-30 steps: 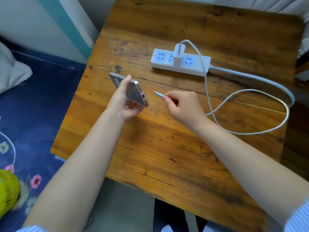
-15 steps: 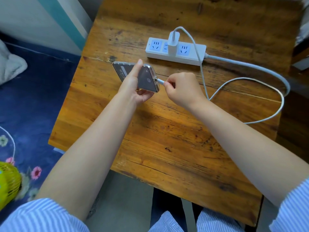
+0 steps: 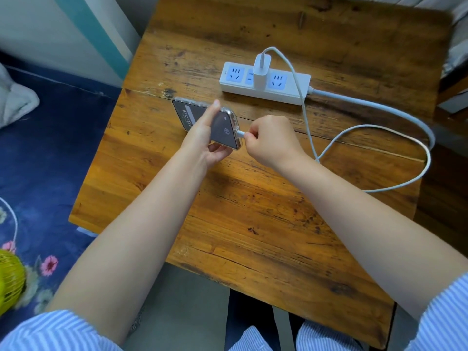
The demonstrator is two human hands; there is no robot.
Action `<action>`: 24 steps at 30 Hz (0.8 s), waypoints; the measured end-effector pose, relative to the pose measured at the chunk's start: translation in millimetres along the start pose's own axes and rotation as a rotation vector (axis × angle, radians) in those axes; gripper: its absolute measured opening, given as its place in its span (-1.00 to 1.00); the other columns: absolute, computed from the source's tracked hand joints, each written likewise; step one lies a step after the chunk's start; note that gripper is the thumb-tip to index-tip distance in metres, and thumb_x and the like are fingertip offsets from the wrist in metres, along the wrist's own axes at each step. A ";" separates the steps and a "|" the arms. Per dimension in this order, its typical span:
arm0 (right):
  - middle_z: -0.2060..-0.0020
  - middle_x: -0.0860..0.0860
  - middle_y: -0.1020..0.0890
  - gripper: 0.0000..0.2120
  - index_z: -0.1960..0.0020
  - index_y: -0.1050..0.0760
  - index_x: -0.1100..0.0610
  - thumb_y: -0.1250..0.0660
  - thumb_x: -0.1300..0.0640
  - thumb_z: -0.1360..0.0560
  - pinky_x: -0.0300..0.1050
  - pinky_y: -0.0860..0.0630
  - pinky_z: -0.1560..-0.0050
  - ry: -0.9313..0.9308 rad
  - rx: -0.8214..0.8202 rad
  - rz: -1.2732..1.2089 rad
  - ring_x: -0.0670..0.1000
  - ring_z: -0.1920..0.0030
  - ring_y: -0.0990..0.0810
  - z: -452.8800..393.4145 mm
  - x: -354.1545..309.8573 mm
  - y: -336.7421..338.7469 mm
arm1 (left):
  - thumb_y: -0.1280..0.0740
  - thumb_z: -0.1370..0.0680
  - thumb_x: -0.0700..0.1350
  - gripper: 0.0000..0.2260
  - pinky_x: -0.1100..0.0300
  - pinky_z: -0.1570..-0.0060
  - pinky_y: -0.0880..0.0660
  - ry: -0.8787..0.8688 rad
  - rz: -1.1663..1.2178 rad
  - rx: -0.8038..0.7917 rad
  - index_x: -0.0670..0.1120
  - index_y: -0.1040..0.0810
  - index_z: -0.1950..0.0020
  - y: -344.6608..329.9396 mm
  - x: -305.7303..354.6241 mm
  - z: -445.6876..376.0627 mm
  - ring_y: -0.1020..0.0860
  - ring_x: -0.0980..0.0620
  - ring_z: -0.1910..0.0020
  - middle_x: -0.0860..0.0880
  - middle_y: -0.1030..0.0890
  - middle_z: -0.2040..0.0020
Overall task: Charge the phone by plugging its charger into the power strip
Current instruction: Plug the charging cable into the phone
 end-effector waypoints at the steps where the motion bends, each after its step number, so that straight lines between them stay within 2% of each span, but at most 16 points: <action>1: 0.34 0.12 -0.51 -0.79 0.18 -0.58 0.25 -0.21 0.19 -0.47 -0.13 -0.32 0.27 -0.003 0.005 -0.006 0.11 0.26 -0.45 0.6 -0.1 -0.1 | -0.47 -0.37 0.02 -0.58 -0.09 0.11 -0.62 -0.001 0.001 -0.002 -0.11 -0.36 -0.05 0.2 -0.5 -0.3 -0.55 -0.14 0.09 -0.19 -0.55 0.05; 4: 0.34 0.11 -0.49 -0.79 0.18 -0.58 0.26 -0.20 0.20 -0.48 -0.14 -0.28 0.28 0.005 0.012 -0.001 0.10 0.28 -0.42 2.4 -2.0 -0.8 | -0.47 -0.37 0.01 -0.68 -0.07 0.17 -0.63 -0.002 0.005 -0.002 -0.09 -0.38 0.12 0.1 -1.4 0.2 -0.55 -0.13 0.13 -0.18 -0.55 0.08; 7: 0.35 0.11 -0.48 -0.80 0.20 -0.56 0.26 -0.20 0.21 -0.48 -0.14 -0.29 0.27 0.025 0.010 -0.024 0.09 0.28 -0.42 1.8 -3.7 -1.4 | -0.47 -0.38 0.00 -0.69 -0.05 0.20 -0.63 -0.002 0.002 -0.007 -0.08 -0.36 0.15 -0.4 -2.3 -1.7 -0.55 -0.12 0.14 -0.17 -0.54 0.09; 10: 0.36 0.10 -0.48 -0.79 0.21 -0.56 0.27 -0.21 0.21 -0.48 -0.18 -0.27 0.34 0.033 -0.020 -0.046 0.08 0.29 -0.42 0.9 0.7 -5.1 | -0.48 -0.36 0.01 -0.60 -0.06 0.15 -0.63 0.010 -0.013 -0.005 -0.11 -0.37 -0.02 1.3 -4.3 -2.9 -0.55 -0.13 0.11 -0.18 -0.53 0.07; 12: 0.37 0.11 -0.49 -0.78 0.20 -0.56 0.29 -0.21 0.20 -0.50 -0.17 -0.24 0.41 0.014 -0.063 -0.072 0.08 0.30 -0.42 2.7 9.8 -11.2 | -0.49 -0.35 0.01 -0.50 0.00 0.23 -0.64 0.032 -0.046 0.011 -0.11 -0.34 -0.14 3.2 -9.3 -2.8 -0.57 -0.13 0.11 -0.18 -0.54 0.06; 13: 0.36 0.11 -0.51 -0.78 0.18 -0.56 0.30 -0.20 0.20 -0.51 -0.17 -0.24 0.42 0.000 -0.084 -0.092 0.07 0.30 -0.43 4.6 15.2 -15.7 | -0.50 -0.35 0.00 -0.51 0.04 0.28 -0.63 0.046 -0.064 0.018 -0.11 -0.34 -0.13 3.9 -12.8 -1.9 -0.58 -0.11 0.13 -0.17 -0.55 0.09; 16: 0.36 0.11 -0.56 -0.77 0.15 -0.57 0.25 -0.18 0.18 -0.53 -0.18 -0.29 0.41 -0.049 -0.162 -0.118 0.07 0.30 -0.46 8.8 30.5 -29.1 | -0.49 -0.37 -0.06 -0.67 0.10 0.31 -0.55 0.067 -0.128 0.042 -0.11 -0.35 0.12 0.6 -19.1 -1.9 -0.54 -0.04 0.26 -0.13 -0.53 0.23; 17: 0.40 0.07 -0.56 -0.77 0.16 -0.56 0.22 -0.17 0.17 -0.54 -0.18 -0.31 0.38 -0.065 -0.191 -0.129 0.06 0.33 -0.47 10.6 35.2 -33.5 | -0.49 -0.37 -0.08 -0.67 0.11 0.29 -0.52 0.070 -0.151 0.060 -0.11 -0.33 0.15 -0.1 -19.7 -2.2 -0.51 -0.02 0.30 -0.11 -0.51 0.27; 19: 0.47 -0.01 -0.51 -0.79 0.12 -0.56 0.19 -0.17 0.16 -0.54 -0.20 -0.30 0.38 -0.104 -0.246 -0.185 -0.02 0.43 -0.43 14.3 43.3 -41.2 | -0.50 -0.35 -0.08 -0.65 0.12 0.33 -0.49 0.058 -0.197 0.088 -0.12 -0.35 0.08 -1.0 -19.0 -4.3 -0.49 0.00 0.34 -0.09 -0.50 0.29; 21: 0.39 0.02 -0.54 -0.80 0.01 -0.56 0.20 -0.18 0.17 -0.53 -0.20 -0.31 0.34 -0.106 -0.287 -0.219 -0.05 0.39 -0.44 16.6 47.6 -46.6 | -0.53 -0.31 -0.05 -0.49 0.09 0.36 -0.53 0.024 -0.247 0.139 -0.15 -0.35 -0.10 -0.3 -15.8 -11.8 -0.54 -0.02 0.26 -0.10 -0.56 0.18; 23: 0.23 0.12 -0.60 -0.80 -0.02 -0.55 0.23 -0.19 0.18 -0.53 -0.18 -0.32 0.20 -0.084 -0.291 -0.196 0.03 0.23 -0.48 16.2 50.1 -50.6 | -0.55 -0.26 -0.01 -0.29 -0.03 0.08 -0.60 0.017 -0.315 0.240 -0.18 -0.31 -0.28 5.3 -14.9 -18.1 -0.58 -0.11 0.01 -0.14 -0.57 -0.08; 24: 0.16 0.17 -0.62 -0.79 -0.01 -0.55 0.25 -0.19 0.19 -0.53 -0.15 -0.32 0.17 -0.079 -0.280 -0.173 0.08 0.16 -0.50 15.0 51.8 -51.8 | -0.55 -0.26 -0.01 -0.24 -0.06 -0.09 -0.56 0.019 -0.362 0.297 -0.17 -0.28 -0.33 9.4 -14.2 -20.7 -0.54 -0.15 -0.12 -0.16 -0.52 -0.20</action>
Point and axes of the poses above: each hand's wrist, its own z-axis away from the middle knuckle, its own y-axis out of the back of the hand, x = y × z, the point moved 8 cm from there along -z, towards the middle knuckle
